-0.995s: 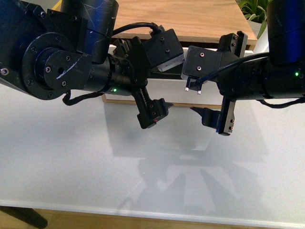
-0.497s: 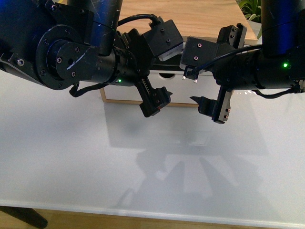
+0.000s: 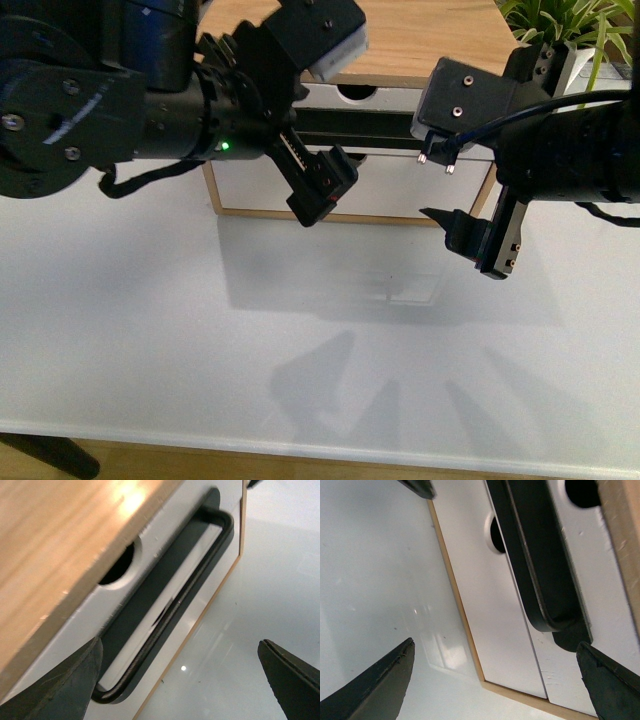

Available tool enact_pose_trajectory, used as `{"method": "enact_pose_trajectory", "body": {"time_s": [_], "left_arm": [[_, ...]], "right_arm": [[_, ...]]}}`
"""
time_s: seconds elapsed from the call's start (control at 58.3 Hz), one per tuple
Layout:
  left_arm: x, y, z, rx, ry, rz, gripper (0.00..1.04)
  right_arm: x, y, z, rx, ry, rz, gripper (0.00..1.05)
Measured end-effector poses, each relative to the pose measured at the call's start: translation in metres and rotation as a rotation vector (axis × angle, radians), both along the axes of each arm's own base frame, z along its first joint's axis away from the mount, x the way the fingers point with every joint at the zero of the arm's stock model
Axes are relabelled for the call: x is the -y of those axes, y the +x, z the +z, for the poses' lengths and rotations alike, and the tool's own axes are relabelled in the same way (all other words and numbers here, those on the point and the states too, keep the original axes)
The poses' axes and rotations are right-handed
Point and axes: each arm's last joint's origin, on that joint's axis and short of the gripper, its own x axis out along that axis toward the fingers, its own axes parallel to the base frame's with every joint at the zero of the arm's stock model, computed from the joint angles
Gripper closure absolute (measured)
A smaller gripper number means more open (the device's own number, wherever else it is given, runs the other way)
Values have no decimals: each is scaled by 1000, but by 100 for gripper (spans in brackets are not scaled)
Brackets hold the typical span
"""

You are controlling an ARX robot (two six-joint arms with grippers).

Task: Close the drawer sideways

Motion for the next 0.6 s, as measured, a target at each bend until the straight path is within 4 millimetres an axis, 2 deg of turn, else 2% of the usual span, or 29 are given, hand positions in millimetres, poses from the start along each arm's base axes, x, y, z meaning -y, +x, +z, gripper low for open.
{"method": "enact_pose_trajectory", "body": {"time_s": [0.103,0.257,0.429,0.515,0.583,0.6], "left_arm": [[-13,-18,21,23,-65,46,9],[-58,-59,55,54,-220,226,9],[-101,-98,79,48,-419,418,9],[-121,-120,88,25,-524,530,9],[-136,-139,93,24,-590,623,9],[-137,-141,94,61,-590,658,12]], "right_arm": [[6,-22,16,24,63,-24,9],[31,-66,37,83,215,-184,9],[45,-100,56,172,412,-435,9],[46,-120,65,193,505,-540,9],[45,-130,72,203,577,-566,9],[45,-130,72,204,583,-567,9]]}}
